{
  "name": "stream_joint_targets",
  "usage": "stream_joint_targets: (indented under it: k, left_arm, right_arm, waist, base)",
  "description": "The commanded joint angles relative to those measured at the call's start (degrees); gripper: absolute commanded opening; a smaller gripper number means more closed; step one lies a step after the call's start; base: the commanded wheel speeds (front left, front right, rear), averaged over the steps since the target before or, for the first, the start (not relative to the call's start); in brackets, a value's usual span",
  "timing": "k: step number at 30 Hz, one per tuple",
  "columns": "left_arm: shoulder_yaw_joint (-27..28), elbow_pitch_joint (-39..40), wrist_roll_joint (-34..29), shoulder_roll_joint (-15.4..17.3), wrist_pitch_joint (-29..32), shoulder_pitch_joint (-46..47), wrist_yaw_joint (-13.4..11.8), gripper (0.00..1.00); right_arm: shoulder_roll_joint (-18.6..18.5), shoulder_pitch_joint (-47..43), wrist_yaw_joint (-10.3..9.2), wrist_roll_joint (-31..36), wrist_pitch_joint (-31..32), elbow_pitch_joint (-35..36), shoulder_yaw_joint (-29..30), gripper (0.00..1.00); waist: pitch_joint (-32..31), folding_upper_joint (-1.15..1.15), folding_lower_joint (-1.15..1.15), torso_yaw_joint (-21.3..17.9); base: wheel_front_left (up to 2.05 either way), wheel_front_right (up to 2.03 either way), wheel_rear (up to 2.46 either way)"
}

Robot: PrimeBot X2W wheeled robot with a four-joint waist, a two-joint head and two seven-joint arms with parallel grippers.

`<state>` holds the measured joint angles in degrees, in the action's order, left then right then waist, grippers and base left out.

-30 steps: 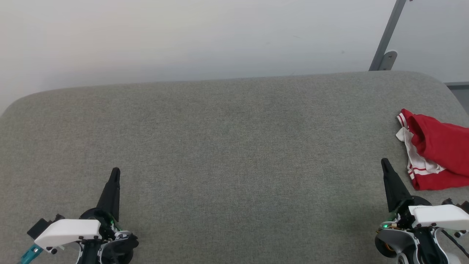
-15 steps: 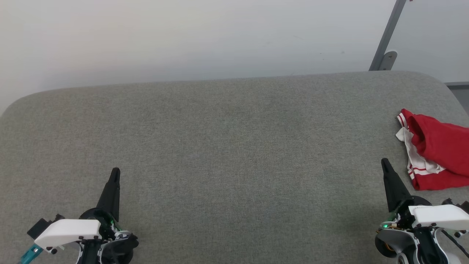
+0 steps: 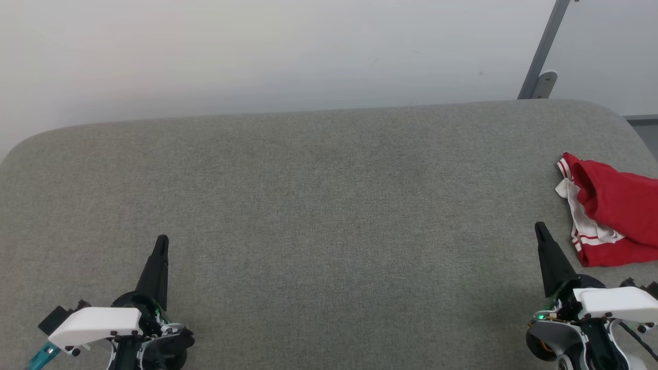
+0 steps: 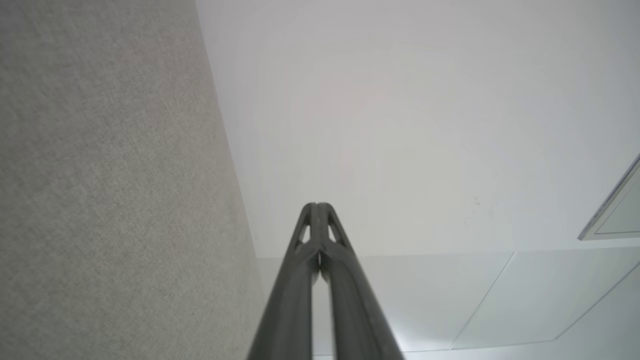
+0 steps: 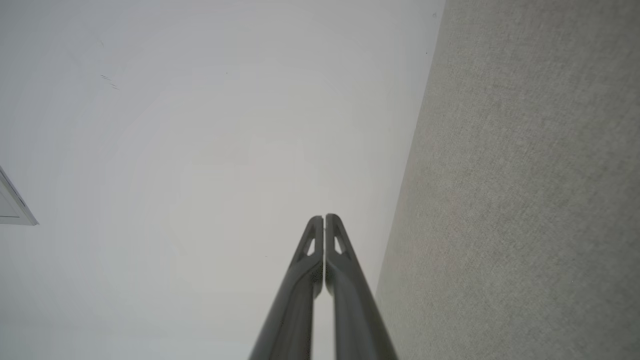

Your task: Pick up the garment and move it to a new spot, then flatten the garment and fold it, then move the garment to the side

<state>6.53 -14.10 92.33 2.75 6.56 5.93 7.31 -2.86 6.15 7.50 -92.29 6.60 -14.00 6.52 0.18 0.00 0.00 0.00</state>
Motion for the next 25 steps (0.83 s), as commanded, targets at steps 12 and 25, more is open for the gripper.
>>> stream_joint_targets:
  k: [12,25]
  left_arm:
    - [0.13,0.04,0.07,0.07,0.23,0.73,0.32,0.0]
    - [0.14,0.04,0.07,0.07,0.23,0.73,0.33,0.0]
  right_arm:
    - [0.07,0.22,-0.02,-0.24,0.0,-0.08,0.02,0.0]
    - [0.07,0.22,-0.02,-0.24,-0.01,-0.1,0.03,0.0]
  waist:
    - [0.0,0.0,0.0,0.0]
    - [0.0,0.0,0.0,0.0]
  base:
    - [0.0,0.0,0.0]
    - [0.0,0.0,0.0]
